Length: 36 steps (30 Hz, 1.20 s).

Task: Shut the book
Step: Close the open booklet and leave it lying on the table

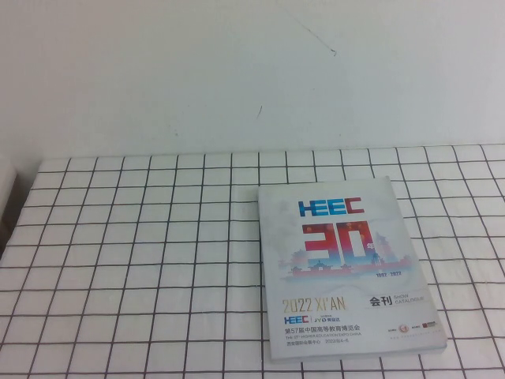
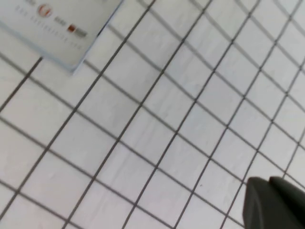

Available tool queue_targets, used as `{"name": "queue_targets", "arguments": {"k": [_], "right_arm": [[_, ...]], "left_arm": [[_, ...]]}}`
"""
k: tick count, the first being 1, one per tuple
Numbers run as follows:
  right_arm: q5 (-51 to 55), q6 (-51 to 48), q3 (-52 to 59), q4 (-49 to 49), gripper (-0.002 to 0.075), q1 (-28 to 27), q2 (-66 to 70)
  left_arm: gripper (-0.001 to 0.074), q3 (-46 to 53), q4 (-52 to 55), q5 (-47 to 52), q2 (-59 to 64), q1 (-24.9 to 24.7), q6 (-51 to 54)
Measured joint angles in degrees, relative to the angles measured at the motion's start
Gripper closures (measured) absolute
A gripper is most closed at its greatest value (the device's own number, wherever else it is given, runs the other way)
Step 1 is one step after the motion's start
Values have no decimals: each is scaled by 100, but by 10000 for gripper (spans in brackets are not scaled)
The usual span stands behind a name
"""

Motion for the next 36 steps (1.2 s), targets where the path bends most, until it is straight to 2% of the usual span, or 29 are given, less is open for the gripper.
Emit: {"name": "queue_targets", "arguments": {"k": [3,9,19,36], "right_arm": [[-105,393,0,-88,729,0,-642],[-166,517,303,325,729,0,-2145],[-82,552,1424,746,729,0,-5053],[-123,561,1424,1174,729,0,-5279]], "left_arm": [[738,772,105,-337,-642,0,0],[738,2065,105,-666,-1666,0,0],[737,3009,-35,-721,-2073,0,0],[737,3337,-237,-411,-2073,0,0]]}}
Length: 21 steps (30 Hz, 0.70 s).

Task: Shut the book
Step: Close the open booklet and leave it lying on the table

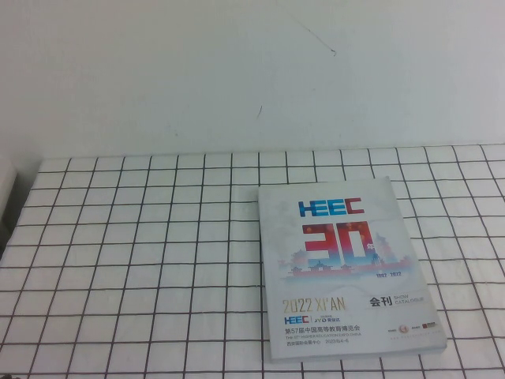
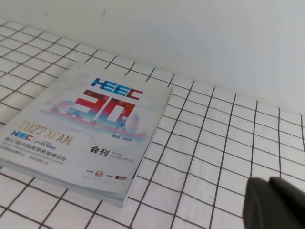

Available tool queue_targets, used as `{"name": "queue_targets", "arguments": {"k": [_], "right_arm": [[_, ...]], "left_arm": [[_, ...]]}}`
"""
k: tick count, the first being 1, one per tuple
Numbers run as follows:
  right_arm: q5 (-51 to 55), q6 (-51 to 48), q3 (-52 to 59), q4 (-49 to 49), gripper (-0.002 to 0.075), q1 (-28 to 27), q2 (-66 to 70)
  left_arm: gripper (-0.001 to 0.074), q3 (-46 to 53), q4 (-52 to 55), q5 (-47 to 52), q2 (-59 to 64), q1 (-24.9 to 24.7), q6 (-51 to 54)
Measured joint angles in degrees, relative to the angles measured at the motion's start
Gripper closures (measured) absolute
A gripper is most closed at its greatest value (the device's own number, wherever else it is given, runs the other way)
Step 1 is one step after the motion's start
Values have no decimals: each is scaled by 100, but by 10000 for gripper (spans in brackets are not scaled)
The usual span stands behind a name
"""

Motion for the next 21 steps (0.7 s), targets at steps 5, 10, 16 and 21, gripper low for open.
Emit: {"name": "queue_targets", "arguments": {"k": [5,10,16,21], "right_arm": [[0,0,0,11,729,0,0],[0,0,0,21,729,0,0],[-5,0,0,21,729,0,0],[-5,0,0,21,729,0,0]], "left_arm": [[737,124,-12,-105,-84,0,0],[737,522,-221,-256,-526,231,-10],[737,798,-406,-756,-1059,885,-10],[737,1454,-438,-1361,-1072,1178,-166]]}}
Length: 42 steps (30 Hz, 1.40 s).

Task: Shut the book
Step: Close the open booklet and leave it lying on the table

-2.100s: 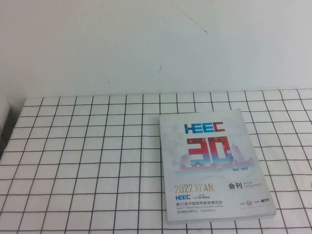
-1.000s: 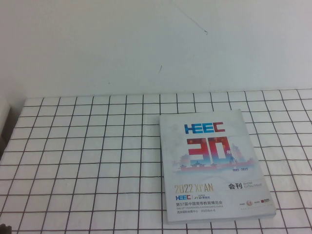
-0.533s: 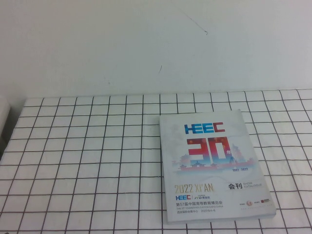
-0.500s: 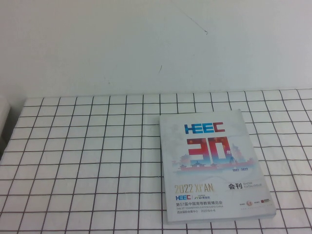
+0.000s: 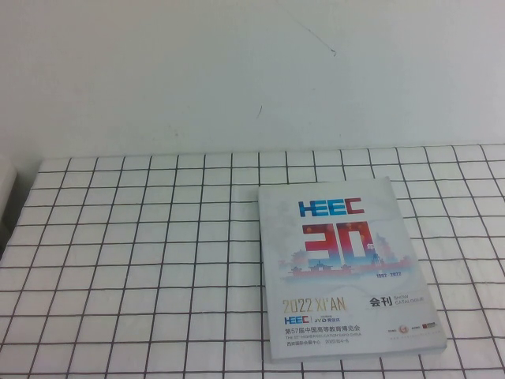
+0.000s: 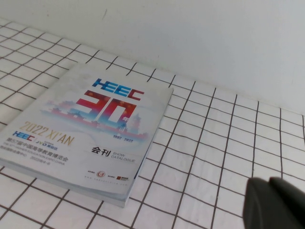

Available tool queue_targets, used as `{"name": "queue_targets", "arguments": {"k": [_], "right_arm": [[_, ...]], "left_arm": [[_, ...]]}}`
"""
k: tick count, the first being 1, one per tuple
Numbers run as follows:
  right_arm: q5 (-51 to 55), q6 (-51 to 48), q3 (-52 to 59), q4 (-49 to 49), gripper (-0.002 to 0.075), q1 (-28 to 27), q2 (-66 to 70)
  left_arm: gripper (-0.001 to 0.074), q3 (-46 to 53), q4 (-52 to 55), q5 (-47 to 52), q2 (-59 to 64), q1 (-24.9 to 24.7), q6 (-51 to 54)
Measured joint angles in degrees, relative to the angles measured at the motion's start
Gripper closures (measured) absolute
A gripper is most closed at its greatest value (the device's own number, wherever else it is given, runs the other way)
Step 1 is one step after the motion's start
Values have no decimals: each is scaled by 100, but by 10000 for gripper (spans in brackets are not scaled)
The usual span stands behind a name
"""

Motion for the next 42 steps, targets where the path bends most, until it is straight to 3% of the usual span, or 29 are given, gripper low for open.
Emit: {"name": "queue_targets", "arguments": {"k": [42], "right_arm": [[-118,0,75,11,729,0,0]], "left_arm": [[737,0,30,92,-3,9,-406]]}}
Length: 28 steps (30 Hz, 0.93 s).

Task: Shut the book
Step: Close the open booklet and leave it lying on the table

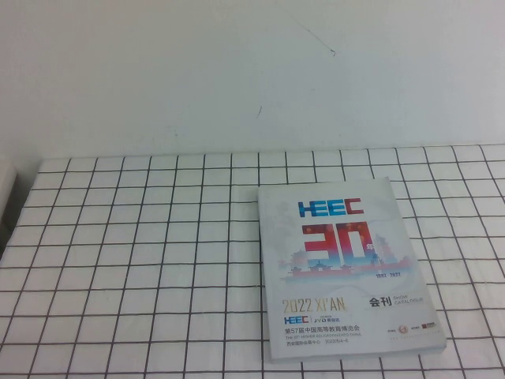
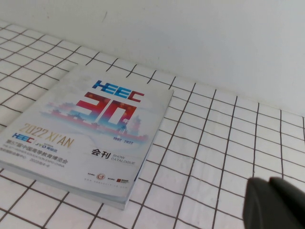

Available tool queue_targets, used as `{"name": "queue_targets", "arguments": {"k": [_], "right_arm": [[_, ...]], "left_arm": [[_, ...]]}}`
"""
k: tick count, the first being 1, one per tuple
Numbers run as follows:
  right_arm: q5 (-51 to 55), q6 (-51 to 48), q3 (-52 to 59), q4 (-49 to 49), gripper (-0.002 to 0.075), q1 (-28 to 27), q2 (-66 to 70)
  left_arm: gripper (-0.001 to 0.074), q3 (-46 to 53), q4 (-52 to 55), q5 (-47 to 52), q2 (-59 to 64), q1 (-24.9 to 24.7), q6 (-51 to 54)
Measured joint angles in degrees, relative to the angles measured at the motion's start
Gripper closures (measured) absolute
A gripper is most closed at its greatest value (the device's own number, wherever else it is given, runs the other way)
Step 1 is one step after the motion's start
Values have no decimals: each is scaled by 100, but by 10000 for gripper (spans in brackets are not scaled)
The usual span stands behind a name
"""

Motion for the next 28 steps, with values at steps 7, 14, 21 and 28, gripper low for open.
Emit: {"name": "queue_targets", "arguments": {"k": [7,14,21,28], "right_arm": [[-774,0,610,-116,729,-808,0],[-2102,0,1765,-265,729,-1716,0],[-2142,0,2267,166,729,-1818,0],[-2142,201,2267,164,729,-1887,0]], "left_arm": [[738,0,4,0,0,0,0],[738,0,4,0,0,0,0],[738,0,17,0,0,0,0],[738,0,17,0,0,0,-78]]}}
